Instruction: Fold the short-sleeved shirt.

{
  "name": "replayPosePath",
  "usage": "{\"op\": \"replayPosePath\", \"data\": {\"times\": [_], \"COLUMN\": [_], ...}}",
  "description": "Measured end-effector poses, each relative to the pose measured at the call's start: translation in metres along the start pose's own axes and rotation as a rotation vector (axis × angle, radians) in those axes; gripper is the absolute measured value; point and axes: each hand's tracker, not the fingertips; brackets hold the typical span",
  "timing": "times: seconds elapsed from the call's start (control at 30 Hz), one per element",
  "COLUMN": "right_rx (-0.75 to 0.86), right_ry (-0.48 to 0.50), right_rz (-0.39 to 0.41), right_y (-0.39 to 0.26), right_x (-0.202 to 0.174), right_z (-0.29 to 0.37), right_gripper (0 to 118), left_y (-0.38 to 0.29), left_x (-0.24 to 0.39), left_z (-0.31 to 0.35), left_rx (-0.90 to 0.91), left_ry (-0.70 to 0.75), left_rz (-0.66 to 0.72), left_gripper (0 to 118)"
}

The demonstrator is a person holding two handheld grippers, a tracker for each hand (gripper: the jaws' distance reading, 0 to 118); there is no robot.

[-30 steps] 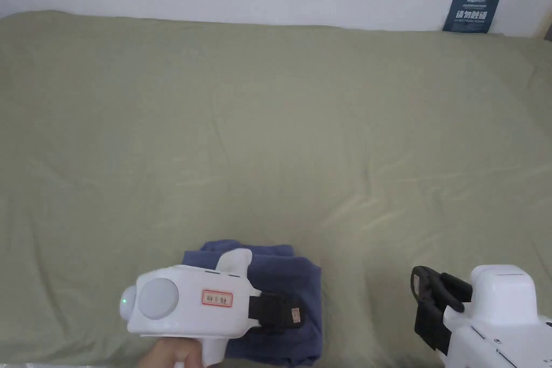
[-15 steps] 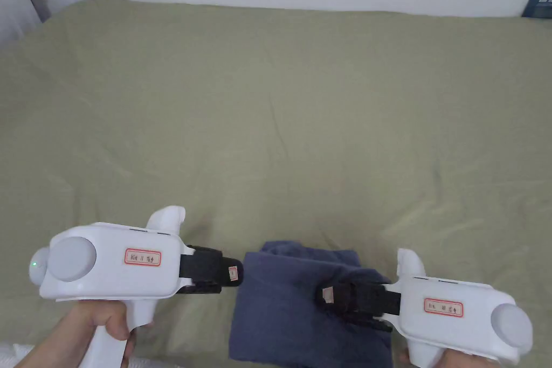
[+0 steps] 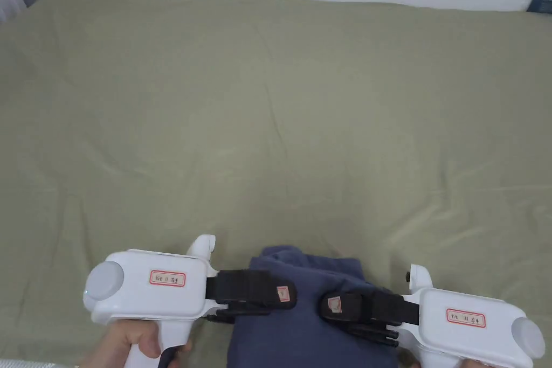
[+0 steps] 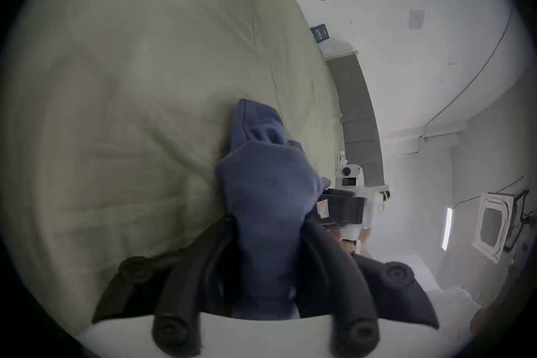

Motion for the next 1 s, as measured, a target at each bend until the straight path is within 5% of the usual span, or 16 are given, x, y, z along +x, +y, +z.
{"op": "replayPosePath", "data": {"times": [0.03,0.1,0.3,0.8,0.83,0.9,1.0], "right_rx": [0.005,0.005,0.034,0.139,0.140,0.142,0.138], "right_ry": [-0.017,-0.082,-0.106,-0.107,-0.107,-0.117,-0.159], "right_rz": [0.008,0.047,0.122,0.216,0.216,0.212,0.213], "right_y": [0.000,0.000,-0.003,0.007,0.008,0.009,0.012], "right_x": [-0.003,-0.012,-0.048,-0.074,-0.074,-0.072,-0.070], "right_z": [0.000,-0.001,-0.001,-0.005,-0.006,-0.007,-0.006], "right_gripper": [1,1,1,1,1,1,1], "left_y": [-0.001,0.004,0.022,0.145,0.150,0.157,0.169], "left_x": [-0.005,-0.010,-0.007,-0.091,-0.094,-0.099,-0.107], "left_z": [-0.001,0.003,0.058,0.331,0.335,0.336,0.337], "left_rx": [0.003,-0.024,0.004,0.138,0.146,0.153,0.138], "left_ry": [0.079,-0.009,0.068,0.520,0.544,0.551,0.619], "left_rz": [-0.008,0.067,-0.022,0.035,0.037,0.039,0.019], "left_gripper": [27,27,27,29,47,118,114]}}
